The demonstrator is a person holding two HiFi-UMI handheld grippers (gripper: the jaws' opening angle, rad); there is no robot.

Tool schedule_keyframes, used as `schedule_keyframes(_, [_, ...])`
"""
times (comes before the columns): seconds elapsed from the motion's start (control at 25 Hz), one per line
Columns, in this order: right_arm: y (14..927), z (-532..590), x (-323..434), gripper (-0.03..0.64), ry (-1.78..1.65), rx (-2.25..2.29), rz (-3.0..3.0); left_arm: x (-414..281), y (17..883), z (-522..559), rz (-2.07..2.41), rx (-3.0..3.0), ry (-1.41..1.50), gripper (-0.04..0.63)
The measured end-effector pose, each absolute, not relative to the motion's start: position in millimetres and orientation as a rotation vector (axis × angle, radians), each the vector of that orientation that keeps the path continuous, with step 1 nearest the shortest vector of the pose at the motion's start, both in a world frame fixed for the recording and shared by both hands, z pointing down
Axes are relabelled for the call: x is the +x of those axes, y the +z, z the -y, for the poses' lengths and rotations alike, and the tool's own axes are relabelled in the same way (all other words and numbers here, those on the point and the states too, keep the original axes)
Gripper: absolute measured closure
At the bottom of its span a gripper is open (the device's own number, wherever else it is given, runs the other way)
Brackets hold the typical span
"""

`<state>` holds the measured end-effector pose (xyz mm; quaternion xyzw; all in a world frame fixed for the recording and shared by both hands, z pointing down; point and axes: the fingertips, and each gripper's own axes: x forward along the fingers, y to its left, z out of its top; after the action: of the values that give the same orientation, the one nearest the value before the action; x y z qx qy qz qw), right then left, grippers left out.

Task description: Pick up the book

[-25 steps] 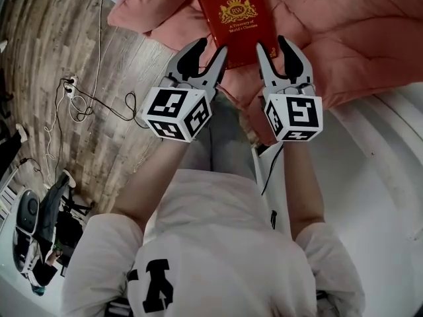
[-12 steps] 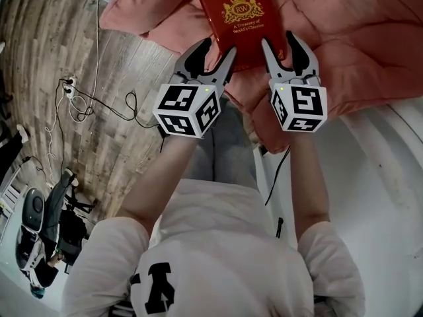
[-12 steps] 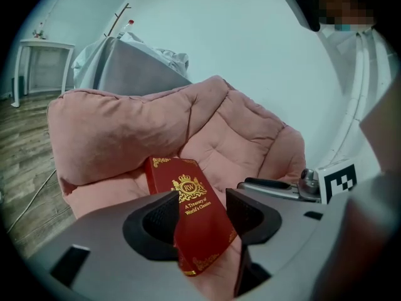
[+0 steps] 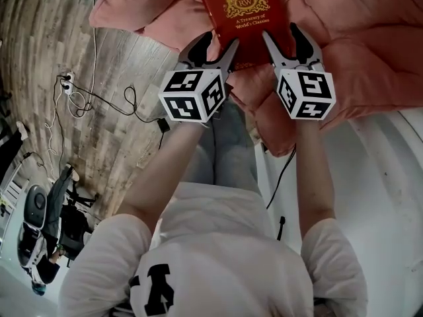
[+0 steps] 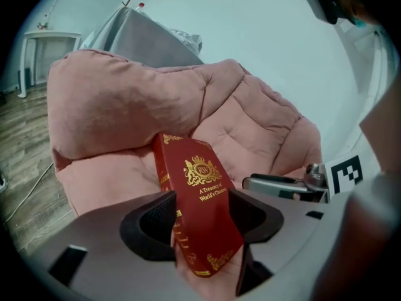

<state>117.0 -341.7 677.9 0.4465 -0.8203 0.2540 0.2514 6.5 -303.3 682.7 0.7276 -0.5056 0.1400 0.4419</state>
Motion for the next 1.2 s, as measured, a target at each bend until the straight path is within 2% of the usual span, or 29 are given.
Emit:
schedule_keyframes(0.6, [729,350,119,0.301,0.883,1.145,2.132,9,732,300,1.223,1.697,0.400,0.314])
schedule_keyframes(1.2, [755,352,118,0.287,1.030,1.074,2.104,18,762,301,1.143,1.647,0.394,0.288])
